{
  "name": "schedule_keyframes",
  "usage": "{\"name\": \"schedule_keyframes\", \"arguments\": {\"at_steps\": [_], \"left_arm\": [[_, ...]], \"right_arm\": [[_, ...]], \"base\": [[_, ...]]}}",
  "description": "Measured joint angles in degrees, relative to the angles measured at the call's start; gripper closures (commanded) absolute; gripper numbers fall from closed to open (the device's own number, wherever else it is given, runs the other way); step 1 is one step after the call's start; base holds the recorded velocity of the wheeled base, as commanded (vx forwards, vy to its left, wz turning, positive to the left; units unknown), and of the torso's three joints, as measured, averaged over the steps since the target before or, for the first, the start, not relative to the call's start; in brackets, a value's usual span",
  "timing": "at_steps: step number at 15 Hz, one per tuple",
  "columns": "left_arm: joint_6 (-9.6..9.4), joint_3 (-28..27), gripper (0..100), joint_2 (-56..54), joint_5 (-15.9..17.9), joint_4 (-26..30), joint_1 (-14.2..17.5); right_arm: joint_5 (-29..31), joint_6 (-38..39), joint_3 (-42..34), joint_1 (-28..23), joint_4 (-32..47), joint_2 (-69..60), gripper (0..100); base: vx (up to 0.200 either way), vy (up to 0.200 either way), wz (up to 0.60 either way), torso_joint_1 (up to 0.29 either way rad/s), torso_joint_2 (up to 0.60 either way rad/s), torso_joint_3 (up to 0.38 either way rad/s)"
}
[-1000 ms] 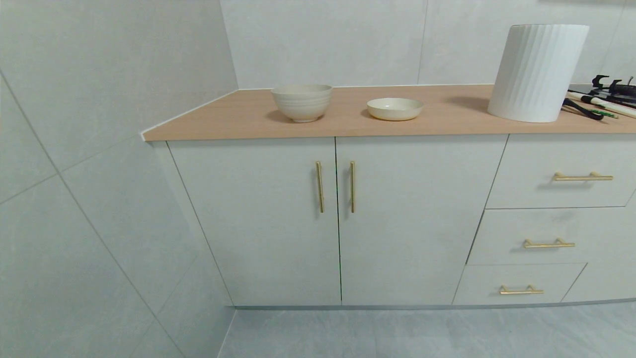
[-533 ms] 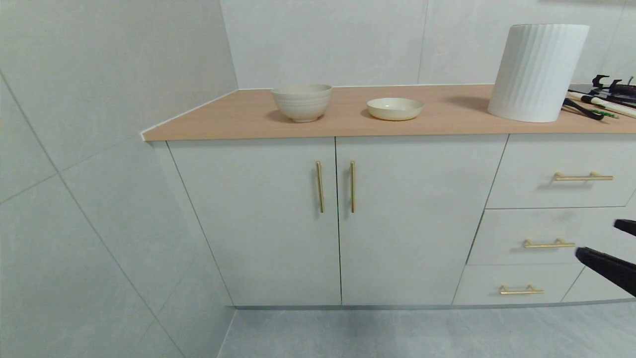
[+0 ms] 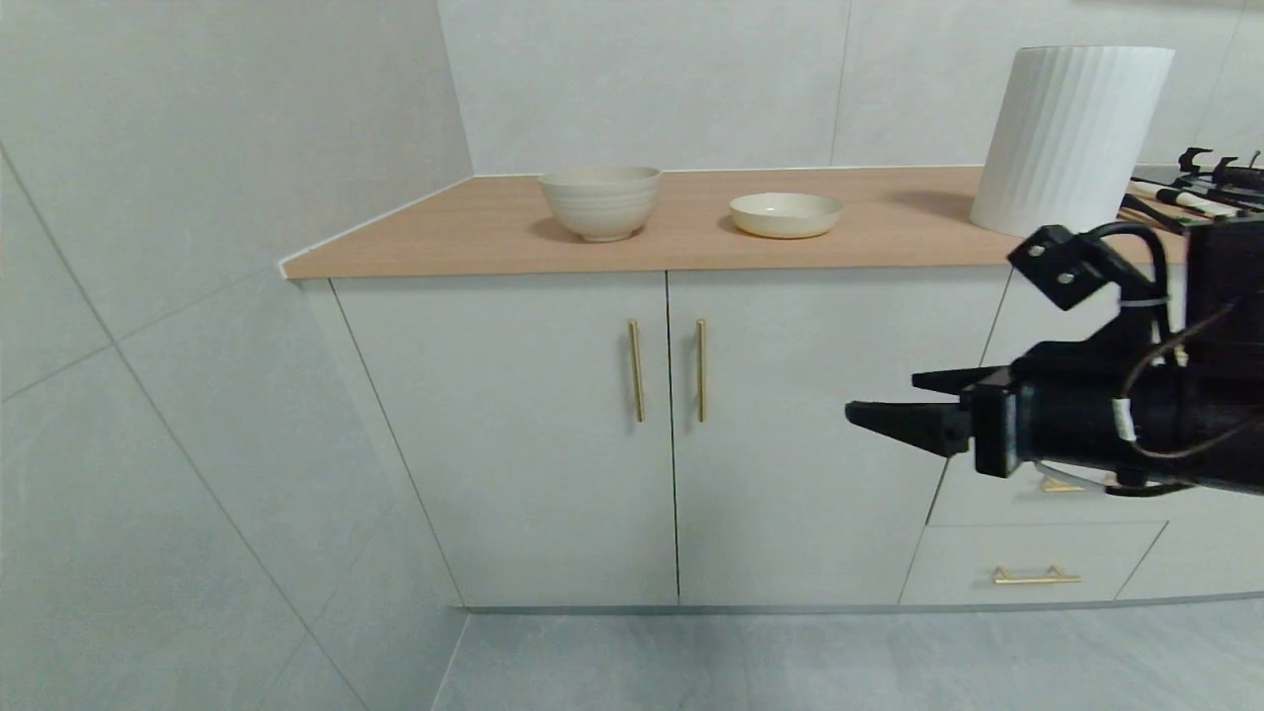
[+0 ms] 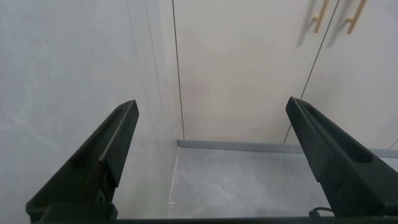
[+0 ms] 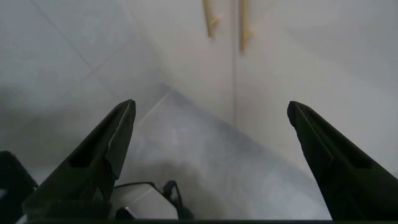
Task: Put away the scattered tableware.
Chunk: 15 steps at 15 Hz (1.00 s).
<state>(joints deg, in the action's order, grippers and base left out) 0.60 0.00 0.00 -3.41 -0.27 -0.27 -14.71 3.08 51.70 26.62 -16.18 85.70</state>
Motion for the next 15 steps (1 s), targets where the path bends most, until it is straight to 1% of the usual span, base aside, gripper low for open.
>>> {"name": "schedule_keyframes", "arguments": {"at_steps": [2,5,7,9,12,15], "left_arm": [[0.02,0.0,0,0.0,0.0,0.0,0.0],[0.0,0.0,0,0.0,0.0,0.0,0.0],[0.0,0.0,0,0.0,0.0,0.0,0.0],[0.0,0.0,0,0.0,0.0,0.0,0.0],[0.0,0.0,0,0.0,0.0,0.0,0.0],[0.0,0.0,0,0.0,0.0,0.0,0.0]], "right_arm": [[-0.9,1.0,6.2,0.7,-0.6,6.9,0],[-2.0,4.6,16.7,1.1,-0.8,16.8,0],[-2.7,6.5,21.3,1.2,-0.8,22.4,0],[-4.2,10.4,25.7,1.1,-0.9,27.3,0],[-5.0,12.8,28.0,0.8,-1.7,31.6,0],[-6.2,12.7,30.3,0.8,-6.7,35.4,0]], "base": [[0.0,0.0,0.0,0.0,0.0,0.0],[0.0,0.0,0.0,0.0,0.0,0.0],[0.0,0.0,0.0,0.0,0.0,0.0],[0.0,0.0,0.0,0.0,0.0,0.0],[0.0,0.0,0.0,0.0,0.0,0.0],[0.0,0.0,0.0,0.0,0.0,0.0]]}}
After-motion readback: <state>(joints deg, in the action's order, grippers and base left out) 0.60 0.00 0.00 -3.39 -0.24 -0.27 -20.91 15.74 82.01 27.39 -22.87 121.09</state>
